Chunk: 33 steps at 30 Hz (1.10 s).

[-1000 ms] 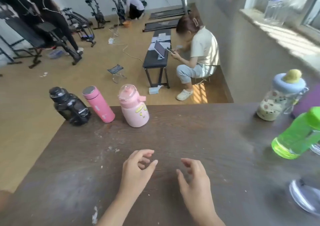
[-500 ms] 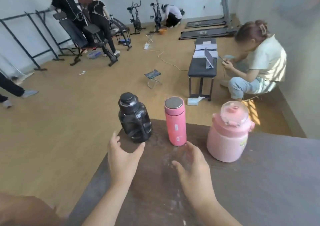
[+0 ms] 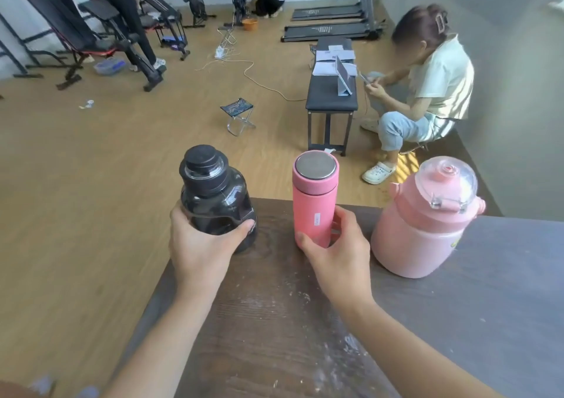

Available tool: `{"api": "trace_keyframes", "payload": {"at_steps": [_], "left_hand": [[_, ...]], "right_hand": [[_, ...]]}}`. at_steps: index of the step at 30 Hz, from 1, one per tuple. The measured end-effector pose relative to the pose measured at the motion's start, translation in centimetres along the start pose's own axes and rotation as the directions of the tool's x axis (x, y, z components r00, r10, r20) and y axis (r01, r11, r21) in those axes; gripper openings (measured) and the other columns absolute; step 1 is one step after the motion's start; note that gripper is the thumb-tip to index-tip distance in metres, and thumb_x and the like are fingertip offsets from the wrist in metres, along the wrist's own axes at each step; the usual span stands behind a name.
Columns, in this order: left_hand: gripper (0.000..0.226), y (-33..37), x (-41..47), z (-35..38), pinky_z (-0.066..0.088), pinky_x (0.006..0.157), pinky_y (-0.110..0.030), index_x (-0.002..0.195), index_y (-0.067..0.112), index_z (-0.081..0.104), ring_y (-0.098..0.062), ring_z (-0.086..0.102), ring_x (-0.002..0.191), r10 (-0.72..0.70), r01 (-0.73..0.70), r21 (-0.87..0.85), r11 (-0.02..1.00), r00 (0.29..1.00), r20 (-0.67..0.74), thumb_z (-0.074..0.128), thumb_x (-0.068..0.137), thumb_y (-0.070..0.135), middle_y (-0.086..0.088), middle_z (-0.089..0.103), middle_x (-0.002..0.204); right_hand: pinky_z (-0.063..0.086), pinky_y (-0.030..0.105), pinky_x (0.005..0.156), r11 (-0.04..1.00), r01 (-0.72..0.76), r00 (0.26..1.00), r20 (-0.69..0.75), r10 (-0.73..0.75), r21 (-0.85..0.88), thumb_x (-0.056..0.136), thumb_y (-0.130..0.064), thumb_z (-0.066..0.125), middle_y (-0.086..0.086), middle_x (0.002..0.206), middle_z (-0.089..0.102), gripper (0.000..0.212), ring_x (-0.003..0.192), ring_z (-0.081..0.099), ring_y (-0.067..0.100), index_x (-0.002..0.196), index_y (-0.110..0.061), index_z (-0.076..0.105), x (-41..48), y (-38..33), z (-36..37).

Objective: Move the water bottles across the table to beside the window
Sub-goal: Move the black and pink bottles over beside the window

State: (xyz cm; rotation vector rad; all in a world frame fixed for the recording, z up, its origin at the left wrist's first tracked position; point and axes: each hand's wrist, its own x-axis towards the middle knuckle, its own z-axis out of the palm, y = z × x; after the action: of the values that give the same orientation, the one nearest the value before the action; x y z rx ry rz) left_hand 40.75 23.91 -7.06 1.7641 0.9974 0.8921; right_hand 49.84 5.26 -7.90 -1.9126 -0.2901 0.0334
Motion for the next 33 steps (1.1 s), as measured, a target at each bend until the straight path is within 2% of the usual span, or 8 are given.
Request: {"api": "trace_keyframes", "payload": {"at_steps": [2, 6, 10, 13, 20, 26, 30, 33], "left_hand": [[0.106, 0.2, -1.5, -0.7, 0.052, 0.097, -0.027, 0.140, 0.040, 0.052, -0.009, 0.069, 0.119, -0.018, 0.018, 0.016, 1.000, 1.000, -0.007, 0.102, 0.046, 0.051, 0.018, 0.071, 0.132], [0.100, 0.6, -6.4, -2.4, 0.055, 0.112, -0.047, 0.137, 0.038, 0.055, -0.014, 0.072, 0.123, -0.040, 0.041, 0.042, 0.998, 0.999, -0.011, 0.105, 0.051, 0.041, 0.014, 0.074, 0.132], [0.101, 1.3, -13.2, -3.4, 0.058, 0.108, -0.044, 0.137, 0.037, 0.058, -0.005, 0.074, 0.116, -0.050, 0.049, 0.043, 0.998, 0.999, 0.017, 0.107, 0.048, 0.038, 0.013, 0.077, 0.129], [0.110, 2.3, -18.9, -3.2, 0.059, 0.106, -0.043, 0.137, 0.043, 0.057, 0.003, 0.076, 0.112, -0.066, 0.063, 0.035, 0.997, 0.994, 0.086, 0.102, 0.036, 0.052, 0.019, 0.080, 0.122], [0.124, 5.9, -32.6, 0.9, 0.060, 0.106, -0.050, 0.141, 0.048, 0.056, -0.007, 0.078, 0.118, 0.011, -0.008, -0.014, 1.000, 0.972, 0.233, 0.104, 0.028, 0.065, 0.020, 0.080, 0.125], [0.107, 11.4, -45.9, 6.5, 0.062, 0.104, -0.050, 0.133, 0.051, 0.058, -0.006, 0.078, 0.115, 0.096, -0.076, -0.070, 0.995, 0.933, 0.346, 0.104, 0.036, 0.055, 0.020, 0.080, 0.123], [0.100, 14.9, -55.4, 10.1, 0.061, 0.102, -0.038, 0.125, 0.058, 0.056, 0.002, 0.076, 0.112, 0.166, -0.138, -0.095, 0.986, 0.883, 0.439, 0.100, 0.036, 0.056, 0.024, 0.079, 0.119], [0.100, 16.7, -61.7, 12.5, 0.050, 0.096, -0.009, 0.123, 0.070, 0.049, 0.019, 0.066, 0.113, 0.252, -0.222, -0.119, 0.968, 0.822, 0.510, 0.098, 0.037, 0.059, 0.033, 0.074, 0.119]], "right_hand": [[0.056, 0.034, 0.087, 1.000, 0.004, 1.000, 0.001, -0.004, 0.007, 0.072, -0.039, 0.083, -0.022, 0.110, 0.064, 0.058, 0.101, 0.063, 0.002, 0.123, -0.037, 0.054, -0.9, 0.0, -0.5], [0.055, 0.031, 0.084, 1.000, -0.010, 1.000, 0.024, 0.010, 0.022, 0.070, -0.043, 0.081, -0.024, 0.110, 0.064, 0.059, 0.102, 0.064, 0.003, 0.122, -0.040, 0.053, -4.7, 0.7, -3.1], [0.051, 0.023, 0.084, 0.999, 0.047, 0.998, 0.032, -0.047, 0.013, 0.071, -0.039, 0.079, -0.025, 0.115, 0.061, 0.059, 0.110, 0.060, 0.003, 0.123, -0.042, 0.051, -9.8, 1.6, -7.2], [0.050, 0.023, 0.087, 0.998, 0.063, 0.997, 0.038, -0.063, 0.016, 0.073, -0.036, 0.078, -0.024, 0.117, 0.059, 0.059, 0.113, 0.059, 0.006, 0.125, -0.041, 0.051, -13.0, 2.5, -11.6], [0.049, 0.019, 0.088, 0.999, 0.028, 0.999, -0.032, -0.027, 0.027, 0.071, -0.042, 0.076, -0.026, 0.117, 0.062, 0.059, 0.114, 0.060, 0.003, 0.126, -0.035, 0.055, -19.0, 5.9, -26.3], [0.048, 0.014, 0.083, 1.000, -0.006, 0.994, -0.114, 0.006, -0.004, 0.070, -0.039, 0.076, -0.024, 0.115, 0.064, 0.057, 0.109, 0.062, 0.001, 0.123, -0.038, 0.054, -24.4, 9.9, -41.5], [0.046, 0.006, 0.078, 0.997, -0.043, 0.972, -0.232, 0.028, -0.058, 0.069, -0.042, 0.081, -0.030, 0.112, 0.064, 0.058, 0.105, 0.062, -0.007, 0.119, -0.048, 0.053, -27.9, 13.0, -51.1], [0.043, 0.002, 0.078, 0.993, -0.080, 0.938, -0.344, 0.045, -0.086, 0.068, -0.039, 0.084, -0.032, 0.114, 0.063, 0.061, 0.105, 0.062, -0.010, 0.119, -0.053, 0.052, -30.3, 15.3, -57.2]]}}
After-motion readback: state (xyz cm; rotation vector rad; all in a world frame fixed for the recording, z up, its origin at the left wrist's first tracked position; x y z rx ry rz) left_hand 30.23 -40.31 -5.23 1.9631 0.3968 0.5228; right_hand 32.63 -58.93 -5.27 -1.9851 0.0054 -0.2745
